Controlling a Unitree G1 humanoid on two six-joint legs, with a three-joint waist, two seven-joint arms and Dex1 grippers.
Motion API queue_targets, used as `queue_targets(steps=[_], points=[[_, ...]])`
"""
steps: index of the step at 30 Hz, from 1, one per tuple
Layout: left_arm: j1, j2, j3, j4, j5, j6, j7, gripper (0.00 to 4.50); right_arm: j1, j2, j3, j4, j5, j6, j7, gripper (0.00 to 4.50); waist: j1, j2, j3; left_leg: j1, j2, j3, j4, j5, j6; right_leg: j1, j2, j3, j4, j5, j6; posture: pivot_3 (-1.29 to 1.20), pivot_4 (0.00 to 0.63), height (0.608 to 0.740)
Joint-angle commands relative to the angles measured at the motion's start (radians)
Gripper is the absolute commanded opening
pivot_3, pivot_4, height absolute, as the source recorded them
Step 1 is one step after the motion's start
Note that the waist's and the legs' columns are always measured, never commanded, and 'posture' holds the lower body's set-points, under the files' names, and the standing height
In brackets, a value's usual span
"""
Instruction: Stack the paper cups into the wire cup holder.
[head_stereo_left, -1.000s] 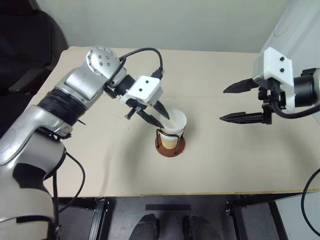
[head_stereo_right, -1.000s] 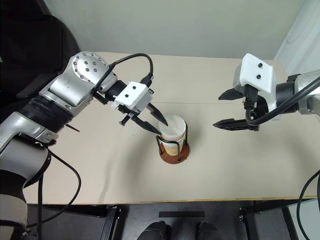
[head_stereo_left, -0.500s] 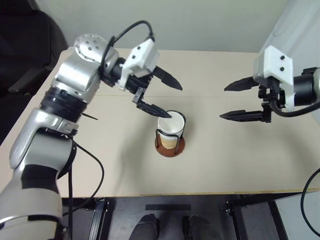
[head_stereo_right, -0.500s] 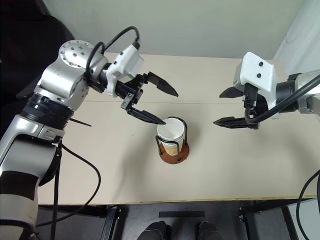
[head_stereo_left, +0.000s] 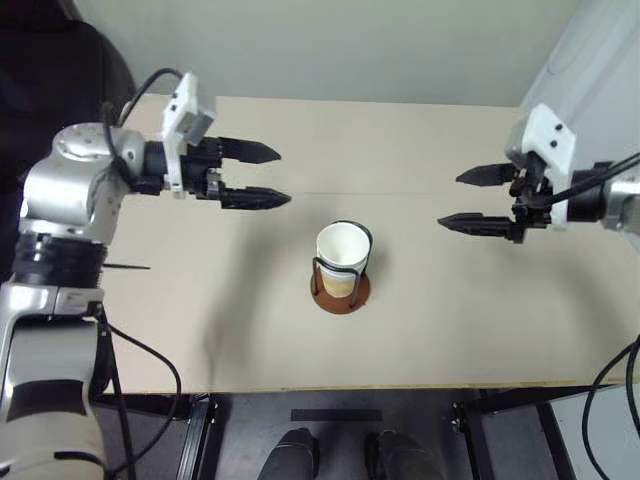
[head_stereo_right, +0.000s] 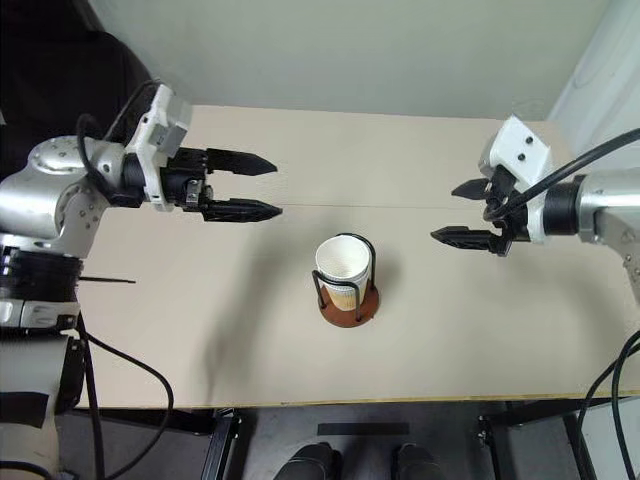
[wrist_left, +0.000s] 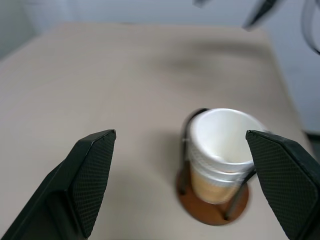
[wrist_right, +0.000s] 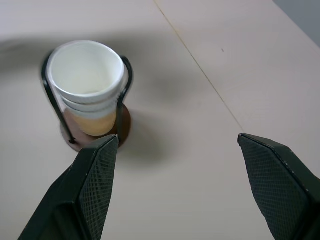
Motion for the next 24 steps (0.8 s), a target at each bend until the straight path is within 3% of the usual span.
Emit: queue_targets(steps=[1, 9, 24], points=[[0.060, 0.020, 0.089, -0.035, 0.017, 0.026, 0.079, 4.47, 0.044, 0.015, -0.077, 0.014, -0.016, 0.004, -0.074, 3.89, -0.001, 0.000, 0.000, 0.000, 0.000, 0.000, 0.000, 0.000, 0.000, 0.000, 0.000, 0.000, 0.000, 0.000, 0.000, 0.00, 0.150, 0.740], [0.175, 0.016, 0.203, -0.014, 0.051, 0.027, 0.215, 4.47, 0.080, 0.116, -0.112, 0.060, -0.032, 0.001, -0.205, 3.89, -0.002, 0.000, 0.000, 0.001, 0.000, 0.000, 0.000, 0.001, -0.002, -0.001, 0.001, 0.000, 0.002, 0.000, 0.000, 0.00, 0.150, 0.740], [0.314, 0.048, 0.310, -0.147, 0.049, 0.090, 0.290, 4.47, 0.106, 0.112, -0.039, 0.075, -0.096, -0.075, -0.153, 3.89, 0.000, 0.000, 0.000, 0.001, 0.000, 0.000, 0.000, 0.001, -0.002, 0.000, 0.001, 0.000, 0.001, 0.000, 0.000, 0.00, 0.150, 0.740]])
